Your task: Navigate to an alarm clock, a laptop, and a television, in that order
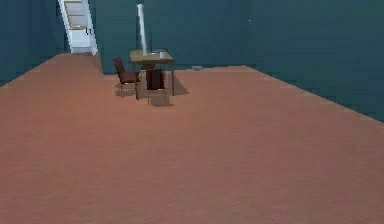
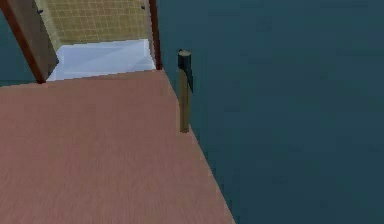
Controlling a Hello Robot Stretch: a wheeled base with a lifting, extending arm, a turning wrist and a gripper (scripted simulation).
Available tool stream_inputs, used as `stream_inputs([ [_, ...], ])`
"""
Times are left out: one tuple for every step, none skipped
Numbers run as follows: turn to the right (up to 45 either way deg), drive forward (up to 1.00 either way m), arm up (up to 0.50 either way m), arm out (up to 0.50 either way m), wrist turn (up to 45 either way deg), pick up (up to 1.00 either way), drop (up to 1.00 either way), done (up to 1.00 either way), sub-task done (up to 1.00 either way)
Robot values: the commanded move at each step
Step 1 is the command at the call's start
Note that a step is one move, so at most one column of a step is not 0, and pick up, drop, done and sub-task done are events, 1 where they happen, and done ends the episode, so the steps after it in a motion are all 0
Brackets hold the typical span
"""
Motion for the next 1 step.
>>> stream_inputs([
  [0.0, 0.25, 0.00, 0.00, 0.0, 0.00, 0.00, 0.00, 0.00],
])
